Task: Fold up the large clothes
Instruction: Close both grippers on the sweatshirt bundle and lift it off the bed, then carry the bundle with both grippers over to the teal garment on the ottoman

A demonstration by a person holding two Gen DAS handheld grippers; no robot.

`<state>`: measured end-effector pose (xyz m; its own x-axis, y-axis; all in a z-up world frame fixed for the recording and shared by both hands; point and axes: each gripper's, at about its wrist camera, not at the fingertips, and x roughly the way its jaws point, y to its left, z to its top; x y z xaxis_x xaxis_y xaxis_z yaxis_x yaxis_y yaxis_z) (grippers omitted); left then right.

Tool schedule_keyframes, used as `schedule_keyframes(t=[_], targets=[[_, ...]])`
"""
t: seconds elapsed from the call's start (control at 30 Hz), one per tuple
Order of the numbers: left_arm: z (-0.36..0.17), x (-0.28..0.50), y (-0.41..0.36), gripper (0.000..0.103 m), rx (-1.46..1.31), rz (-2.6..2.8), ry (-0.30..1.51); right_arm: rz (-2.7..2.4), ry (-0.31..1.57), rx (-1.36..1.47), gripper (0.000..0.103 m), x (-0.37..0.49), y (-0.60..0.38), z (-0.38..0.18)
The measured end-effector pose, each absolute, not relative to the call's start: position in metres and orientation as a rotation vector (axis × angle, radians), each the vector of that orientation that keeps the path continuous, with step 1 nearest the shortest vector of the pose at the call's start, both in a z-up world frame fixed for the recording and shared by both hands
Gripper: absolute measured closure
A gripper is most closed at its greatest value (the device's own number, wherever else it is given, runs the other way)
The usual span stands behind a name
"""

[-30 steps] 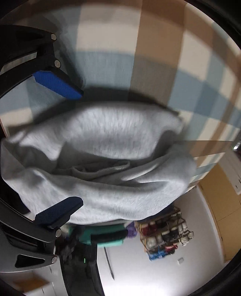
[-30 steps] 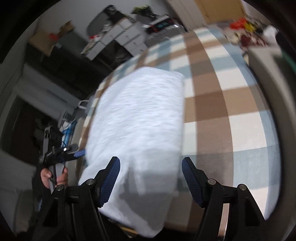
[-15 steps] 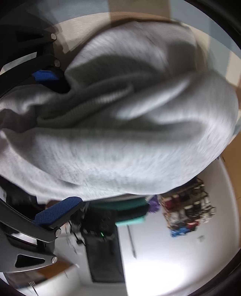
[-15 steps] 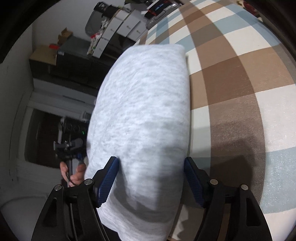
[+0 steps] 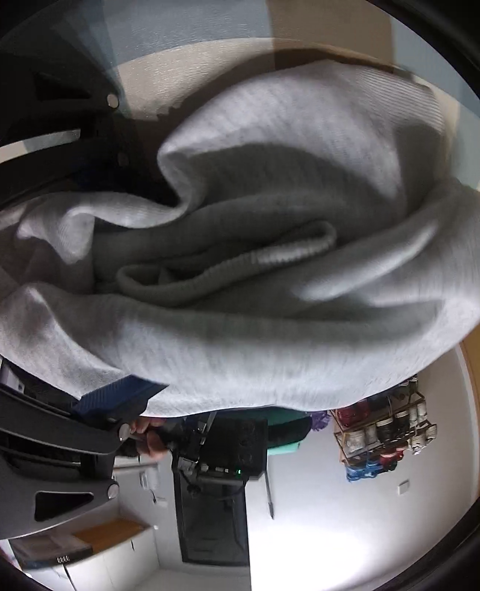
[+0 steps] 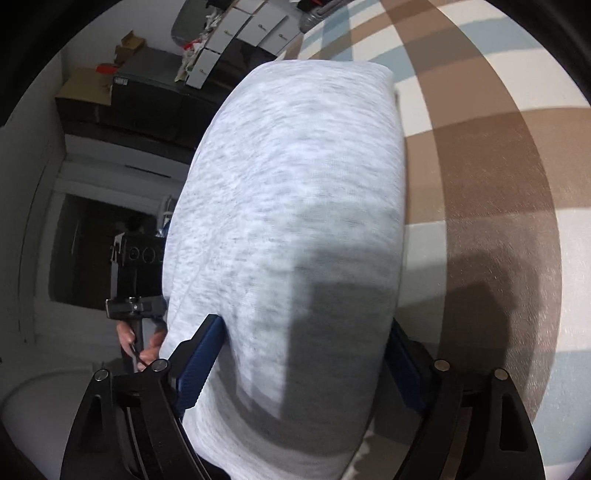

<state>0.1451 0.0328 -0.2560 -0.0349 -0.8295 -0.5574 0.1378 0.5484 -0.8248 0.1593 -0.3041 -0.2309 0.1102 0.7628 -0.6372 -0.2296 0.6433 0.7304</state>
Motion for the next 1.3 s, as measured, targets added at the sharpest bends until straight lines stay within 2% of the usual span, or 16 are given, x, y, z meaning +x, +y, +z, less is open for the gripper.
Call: schedule_keyframes(t=[0.03,0.07,0.1,0.2,0.4,0.5,0.93,1.13,1.3], targets=[[-0.251,0.143,0.033,0.043,-0.643,-0.890,1.378,0.776,1.244,0.520,0.026,0.156,-0.305,-0.228],[-0.248,0.143,0.031,0.051,-0.644,-0.901,1.372,0.776,1.227,0.514,0.034,0.154,-0.305,-0.224],[-0.245,0.142,0.030,0.053,-0.647,-0.924,1.365,0.781,1.199,0.498,0.040,0.148,-0.307,-0.217],[-0.243,0.139,0.025,0.054,-0.631,-0.953,1.369,0.817,1.154,0.502,0.044,0.132,-0.308,-0.206],[-0.242,0.147,0.027,0.057,-0.636,-0.946,1.360,0.795,1.131,0.577,0.045,0.133,-0.316,-0.219],[-0.230,0.147,0.026,0.063,-0.634,-0.975,1.324,0.780,1.079,0.558,0.052,0.124,-0.319,-0.201],[-0.169,0.145,-0.034,0.064,-0.501,-1.061,1.233,0.736,0.901,0.535,0.055,0.081,-0.333,-0.136],[-0.122,0.152,-0.071,0.064,-0.439,-1.106,1.200,0.694,0.828,0.567,0.055,0.070,-0.363,-0.094],[-0.055,0.154,-0.126,0.064,-0.337,-1.158,1.145,0.660,0.761,0.584,0.055,0.055,-0.401,-0.042]])
